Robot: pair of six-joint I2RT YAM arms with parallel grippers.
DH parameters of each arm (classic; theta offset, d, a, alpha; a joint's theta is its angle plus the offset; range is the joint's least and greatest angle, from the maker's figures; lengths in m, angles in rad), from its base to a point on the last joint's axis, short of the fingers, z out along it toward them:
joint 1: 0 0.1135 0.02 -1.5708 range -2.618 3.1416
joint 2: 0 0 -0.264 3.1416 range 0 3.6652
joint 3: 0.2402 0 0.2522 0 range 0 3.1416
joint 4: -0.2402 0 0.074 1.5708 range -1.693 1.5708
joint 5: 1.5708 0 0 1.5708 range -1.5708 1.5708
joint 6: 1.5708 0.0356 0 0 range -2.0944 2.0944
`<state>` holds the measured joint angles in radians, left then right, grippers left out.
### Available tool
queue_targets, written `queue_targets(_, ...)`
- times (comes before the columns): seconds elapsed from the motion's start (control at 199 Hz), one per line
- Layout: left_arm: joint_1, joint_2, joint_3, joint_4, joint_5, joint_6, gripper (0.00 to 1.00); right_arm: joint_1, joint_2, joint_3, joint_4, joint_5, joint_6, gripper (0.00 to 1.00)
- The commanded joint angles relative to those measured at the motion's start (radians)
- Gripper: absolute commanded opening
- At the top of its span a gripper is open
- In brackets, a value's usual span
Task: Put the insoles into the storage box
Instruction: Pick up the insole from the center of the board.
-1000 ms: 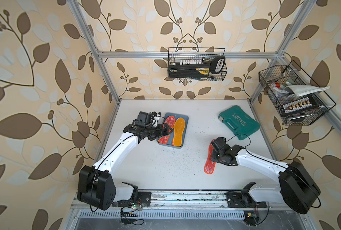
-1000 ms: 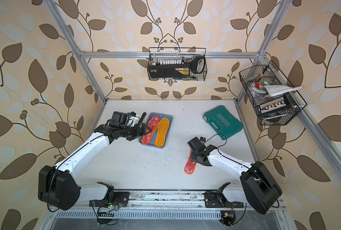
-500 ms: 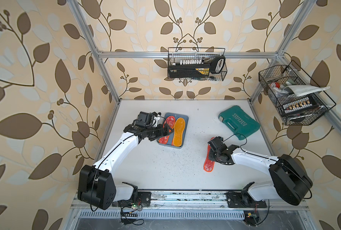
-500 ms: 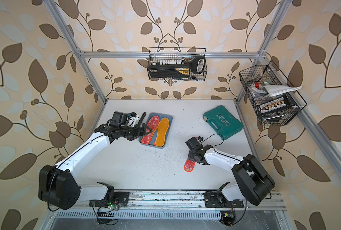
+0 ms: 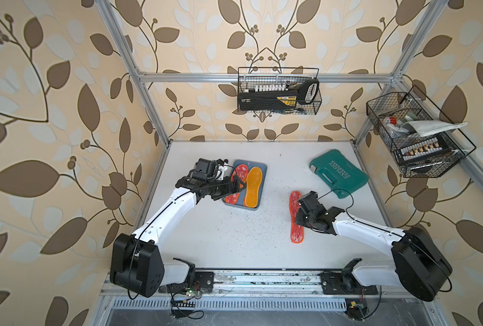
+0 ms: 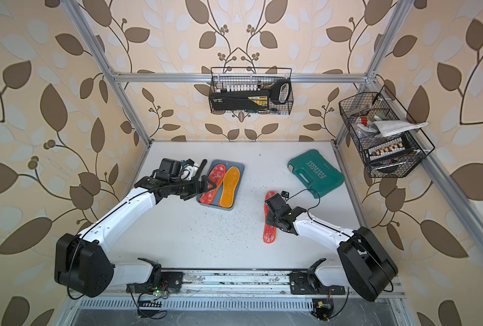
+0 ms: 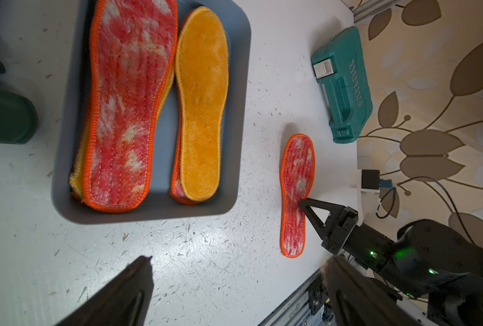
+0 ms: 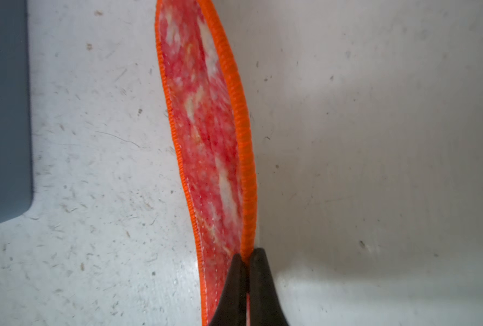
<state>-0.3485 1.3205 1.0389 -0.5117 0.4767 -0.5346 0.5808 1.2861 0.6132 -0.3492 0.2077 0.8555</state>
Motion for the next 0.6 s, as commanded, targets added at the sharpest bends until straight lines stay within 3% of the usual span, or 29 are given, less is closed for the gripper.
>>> queue_targets(0.0,-0.018,-0.005,-0.002,0.03,0.023,-0.019,0.99,-0.009,-0.073,0.008,-0.04,-0.008,-0.017,0.0)
queue_targets(0.292,-0.08,0.004,0.002,0.096,0.01,-0.063,0.98,-0.015,-0.18,0.053,-0.034,-0.105,-0.009,0.0)
queue_targets(0.599,-0.257,0.08,-0.003,0.341,-0.008,-0.216,0.89,0.019,-0.209,0.089,0.164,-0.29,0.096,0.0)
